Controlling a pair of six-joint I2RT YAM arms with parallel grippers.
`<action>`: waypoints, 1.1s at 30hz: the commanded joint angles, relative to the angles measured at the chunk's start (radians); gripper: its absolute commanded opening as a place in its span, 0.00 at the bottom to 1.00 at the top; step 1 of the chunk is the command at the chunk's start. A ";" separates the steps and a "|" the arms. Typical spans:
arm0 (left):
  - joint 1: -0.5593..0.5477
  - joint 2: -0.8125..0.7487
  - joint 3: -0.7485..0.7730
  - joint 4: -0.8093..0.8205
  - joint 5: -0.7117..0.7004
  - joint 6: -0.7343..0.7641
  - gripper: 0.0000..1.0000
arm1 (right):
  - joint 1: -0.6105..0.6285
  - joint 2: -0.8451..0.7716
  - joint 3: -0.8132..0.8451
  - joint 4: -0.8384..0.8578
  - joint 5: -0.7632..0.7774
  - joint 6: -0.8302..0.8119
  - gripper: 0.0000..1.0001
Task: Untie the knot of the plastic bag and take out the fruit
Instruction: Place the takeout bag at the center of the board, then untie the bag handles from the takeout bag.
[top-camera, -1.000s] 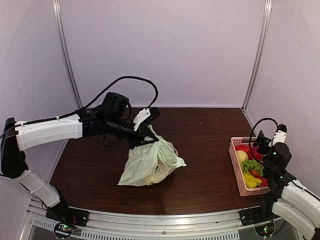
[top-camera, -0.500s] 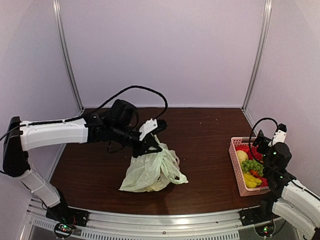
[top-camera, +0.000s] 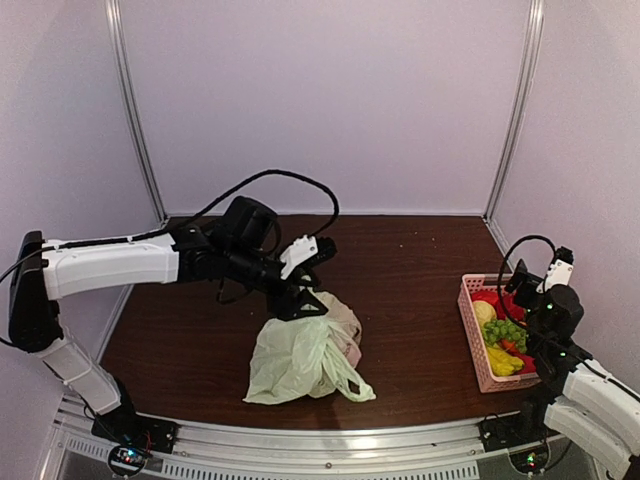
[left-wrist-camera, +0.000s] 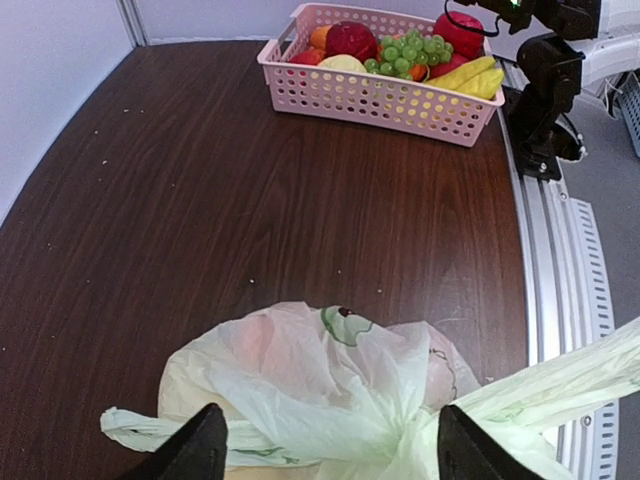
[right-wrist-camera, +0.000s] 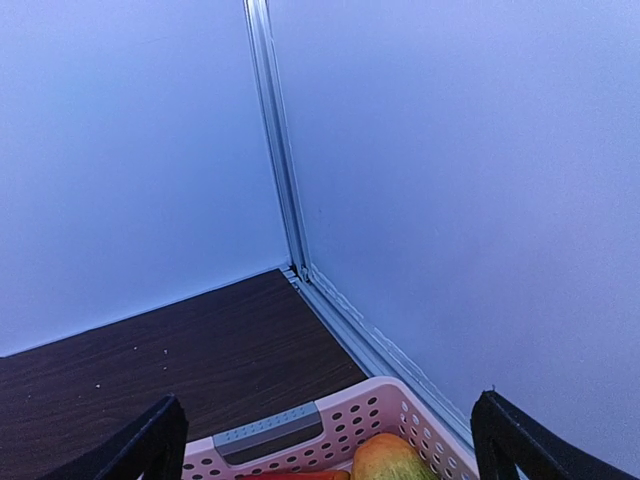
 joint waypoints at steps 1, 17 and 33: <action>-0.003 -0.084 -0.015 0.074 -0.083 -0.044 0.78 | -0.007 0.003 0.022 -0.008 -0.023 0.000 1.00; -0.205 -0.143 -0.077 -0.073 -0.341 -0.390 0.88 | -0.007 0.008 0.029 -0.011 -0.029 0.000 1.00; -0.210 -0.062 -0.067 -0.104 -0.333 -0.405 0.53 | -0.007 -0.007 0.030 -0.022 -0.040 0.002 1.00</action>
